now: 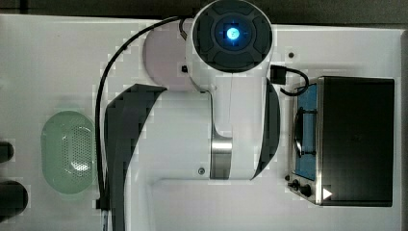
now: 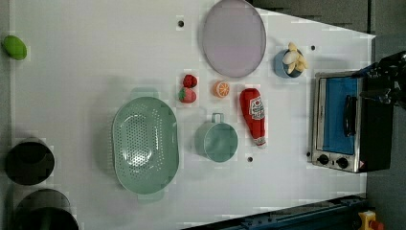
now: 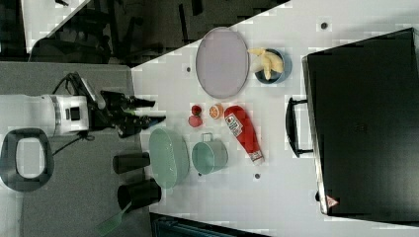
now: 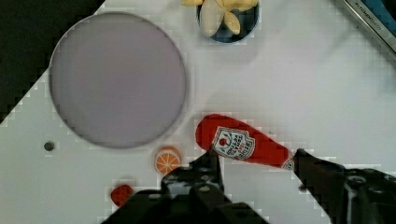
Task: Pick Ketchup from the table and place it in strainer.
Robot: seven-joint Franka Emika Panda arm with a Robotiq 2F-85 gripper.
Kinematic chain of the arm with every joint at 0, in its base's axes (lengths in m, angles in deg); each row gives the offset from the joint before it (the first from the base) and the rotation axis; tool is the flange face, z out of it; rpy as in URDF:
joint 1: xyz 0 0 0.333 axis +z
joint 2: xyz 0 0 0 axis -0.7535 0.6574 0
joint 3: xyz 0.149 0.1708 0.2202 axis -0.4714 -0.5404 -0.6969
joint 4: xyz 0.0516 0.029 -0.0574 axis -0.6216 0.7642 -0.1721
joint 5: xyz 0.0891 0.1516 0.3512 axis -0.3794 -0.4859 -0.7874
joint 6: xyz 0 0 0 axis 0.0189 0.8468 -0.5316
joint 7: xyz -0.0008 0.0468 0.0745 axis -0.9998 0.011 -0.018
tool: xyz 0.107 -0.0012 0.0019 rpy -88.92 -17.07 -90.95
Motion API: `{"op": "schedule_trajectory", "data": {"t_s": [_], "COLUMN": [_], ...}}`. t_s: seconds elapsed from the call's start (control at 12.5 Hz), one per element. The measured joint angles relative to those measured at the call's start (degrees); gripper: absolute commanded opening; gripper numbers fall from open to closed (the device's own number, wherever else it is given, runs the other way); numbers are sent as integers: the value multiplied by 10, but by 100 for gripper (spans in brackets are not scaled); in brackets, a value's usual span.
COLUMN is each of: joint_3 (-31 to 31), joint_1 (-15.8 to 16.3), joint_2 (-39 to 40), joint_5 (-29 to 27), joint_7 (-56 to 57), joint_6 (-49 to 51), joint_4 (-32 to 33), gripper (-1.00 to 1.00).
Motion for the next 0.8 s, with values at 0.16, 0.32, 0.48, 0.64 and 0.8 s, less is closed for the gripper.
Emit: {"op": "schedule_trajectory", "data": {"t_s": [0.16,0.32,0.48,0.64,0.8], "joint_3": [-17,-18,-14,-17,-21], "joint_1": [-28,-46,-53,-56,-56], "joint_2": [-71,-130,-155,-160,-142], "joint_5": [-6,-7,-11,-10,-10], "joint_7": [0,2,15,40,79], "joint_6": [68,91,88,59,20], "joint_4": [73,98,88,91,93], "gripper": [80,100,100,100,100]}}
